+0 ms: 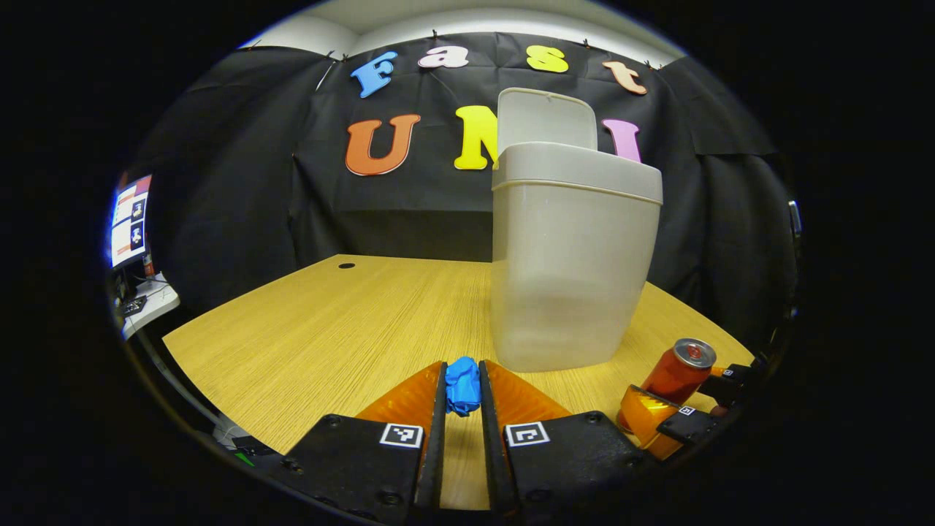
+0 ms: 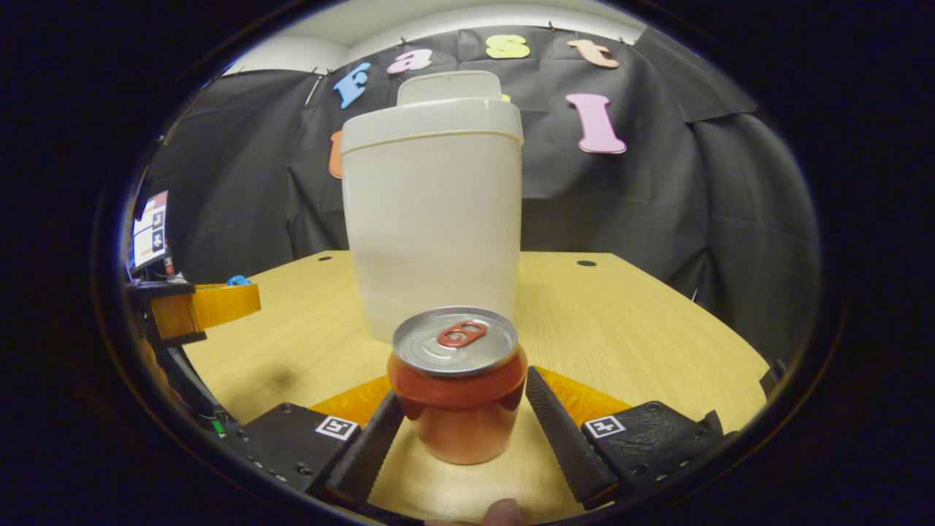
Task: Press the lid of the desktop garbage bin to open it, pick up the crumpled paper on the desktop and throw it into the bin, then pick up the pop can on the desktop and drop it into the bin, and finally close the garbage bin lid.
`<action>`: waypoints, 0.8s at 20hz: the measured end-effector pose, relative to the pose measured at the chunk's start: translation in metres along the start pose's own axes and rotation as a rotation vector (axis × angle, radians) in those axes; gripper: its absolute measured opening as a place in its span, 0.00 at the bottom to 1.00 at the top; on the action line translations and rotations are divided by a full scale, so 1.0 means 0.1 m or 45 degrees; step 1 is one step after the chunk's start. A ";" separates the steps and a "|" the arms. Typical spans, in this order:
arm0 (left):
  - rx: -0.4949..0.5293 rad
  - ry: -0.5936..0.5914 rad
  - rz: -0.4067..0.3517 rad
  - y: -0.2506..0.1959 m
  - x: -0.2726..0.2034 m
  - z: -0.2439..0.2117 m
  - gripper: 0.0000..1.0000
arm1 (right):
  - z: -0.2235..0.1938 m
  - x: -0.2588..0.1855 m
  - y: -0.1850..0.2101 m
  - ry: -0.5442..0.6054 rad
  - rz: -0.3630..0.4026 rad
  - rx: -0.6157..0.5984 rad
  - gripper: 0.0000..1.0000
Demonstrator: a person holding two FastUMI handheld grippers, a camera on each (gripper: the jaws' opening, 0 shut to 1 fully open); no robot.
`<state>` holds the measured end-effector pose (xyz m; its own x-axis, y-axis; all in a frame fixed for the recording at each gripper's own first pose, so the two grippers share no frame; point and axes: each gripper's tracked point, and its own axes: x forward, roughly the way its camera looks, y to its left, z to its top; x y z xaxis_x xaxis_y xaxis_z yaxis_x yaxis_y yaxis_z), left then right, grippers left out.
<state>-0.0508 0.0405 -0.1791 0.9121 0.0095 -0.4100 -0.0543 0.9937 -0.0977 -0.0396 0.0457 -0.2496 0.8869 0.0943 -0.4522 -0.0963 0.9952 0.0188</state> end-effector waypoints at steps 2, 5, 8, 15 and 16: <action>-0.004 -0.019 0.006 0.03 0.00 0.09 0.27 | -0.05 0.01 0.00 0.014 -0.003 -0.005 0.96; 0.002 -0.057 0.014 0.04 0.01 0.22 0.27 | -0.07 0.02 -0.01 0.023 -0.005 -0.013 0.96; 0.013 -0.091 0.021 0.05 -0.01 0.34 0.27 | -0.10 0.04 -0.01 0.033 0.000 -0.004 0.95; 0.039 -0.144 0.013 -0.02 -0.02 0.54 0.27 | 0.00 -0.03 -0.02 0.002 0.015 0.022 0.82; 0.040 -0.150 0.007 -0.05 -0.02 0.59 0.27 | 0.03 -0.05 -0.02 -0.010 0.015 0.021 0.82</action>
<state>-0.0279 0.0422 -0.1243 0.9534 0.0260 -0.3007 -0.0481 0.9966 -0.0665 -0.0420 0.0435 -0.2446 0.8892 0.1062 -0.4451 -0.0993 0.9943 0.0388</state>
